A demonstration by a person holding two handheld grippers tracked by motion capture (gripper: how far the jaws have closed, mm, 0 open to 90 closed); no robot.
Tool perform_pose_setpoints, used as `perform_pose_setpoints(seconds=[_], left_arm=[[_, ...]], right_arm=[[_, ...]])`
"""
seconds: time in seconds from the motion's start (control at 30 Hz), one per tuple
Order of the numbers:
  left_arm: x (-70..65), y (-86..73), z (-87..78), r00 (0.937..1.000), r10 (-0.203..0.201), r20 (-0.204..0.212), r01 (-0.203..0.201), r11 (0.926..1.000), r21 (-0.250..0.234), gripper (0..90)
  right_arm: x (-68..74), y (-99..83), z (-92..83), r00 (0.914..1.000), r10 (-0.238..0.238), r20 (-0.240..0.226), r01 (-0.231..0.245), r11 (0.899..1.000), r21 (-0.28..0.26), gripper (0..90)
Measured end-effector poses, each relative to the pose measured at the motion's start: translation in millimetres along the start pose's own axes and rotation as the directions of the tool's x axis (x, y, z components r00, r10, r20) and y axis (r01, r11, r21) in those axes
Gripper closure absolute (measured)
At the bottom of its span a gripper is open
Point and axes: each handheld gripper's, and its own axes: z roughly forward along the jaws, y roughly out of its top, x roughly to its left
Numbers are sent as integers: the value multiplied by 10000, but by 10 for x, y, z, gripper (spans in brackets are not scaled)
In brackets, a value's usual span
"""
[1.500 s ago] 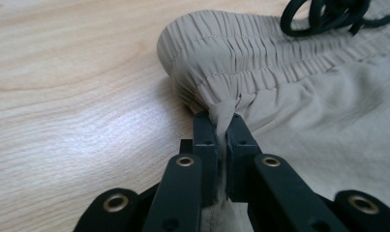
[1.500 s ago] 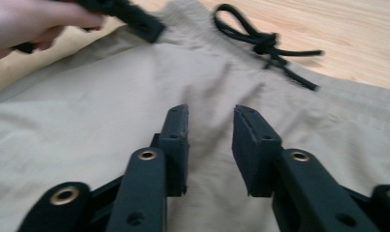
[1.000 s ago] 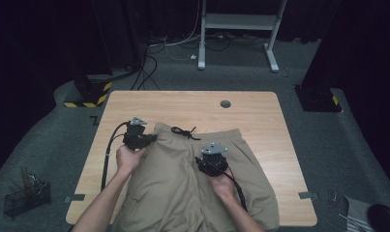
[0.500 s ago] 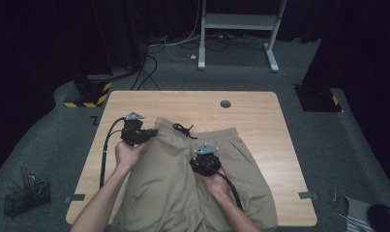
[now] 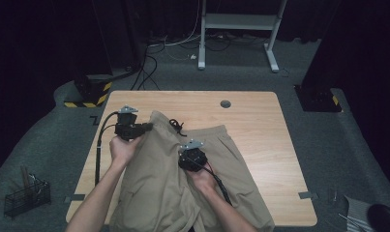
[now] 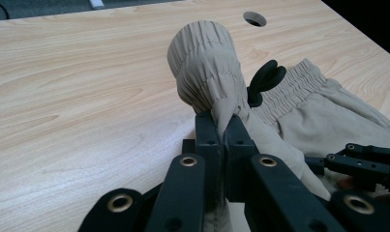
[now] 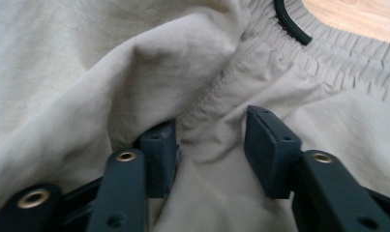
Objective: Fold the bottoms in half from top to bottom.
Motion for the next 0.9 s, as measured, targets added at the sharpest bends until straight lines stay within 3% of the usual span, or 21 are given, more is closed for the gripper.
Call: perform_pose_setpoints(seconds=[0.1, 0.2, 0.3, 0.37, 0.43, 0.47, 0.53, 0.6, 0.63, 0.9], left_arm=[[-32, 8, 21, 10000, -29, 42, 29, 10000, 35, 877], [-65, 21, 45, 10000, 71, 63, -71, 10000, 50, 877], [-94, 23, 48, 9997, 233, 66, -233, 9997, 32, 877], [-112, 25, 65, 9996, 285, 60, -285, 9996, 46, 877], [-114, 27, 75, 9996, 282, 70, -282, 9996, 52, 877], [-123, 29, 87, 9996, 241, 116, -242, 9997, 55, 877], [-149, 37, 111, 9995, 269, 187, -270, 9996, 43, 877], [-190, 49, 136, 9993, 243, 281, -244, 9997, 12, 877], [-205, 55, 144, 9991, 266, 329, -265, 9996, -11, 876], [-345, 112, 234, 9972, 321, 683, -323, 9995, 28, 876]], right_arm=[[-67, -33, -157, 9999, 22, -131, -24, 9999, -142, 517], [-212, -105, -461, 9998, -188, 94, 191, 9993, -332, 504], [-302, -180, -569, 9992, -209, 337, 218, 9994, -270, 501], [-521, -348, -692, 9971, -186, 736, 196, 9997, -126, 508], [-592, -396, -707, 9973, -39, 728, 46, 9999, -96, 507], [-692, -475, -724, 9967, 334, 734, -332, 9994, -38, 507], [-731, -533, -706, 9959, 337, 835, -345, 9994, 83, 504], [-734, -563, -673, 9954, 229, 929, -256, 9993, 277, 492], [-742, -602, -660, 9951, 369, 913, -369, 9993, -16, 489], [-736, -603, -660, 9949, 360, 946, -361, 9993, -4, 486]])
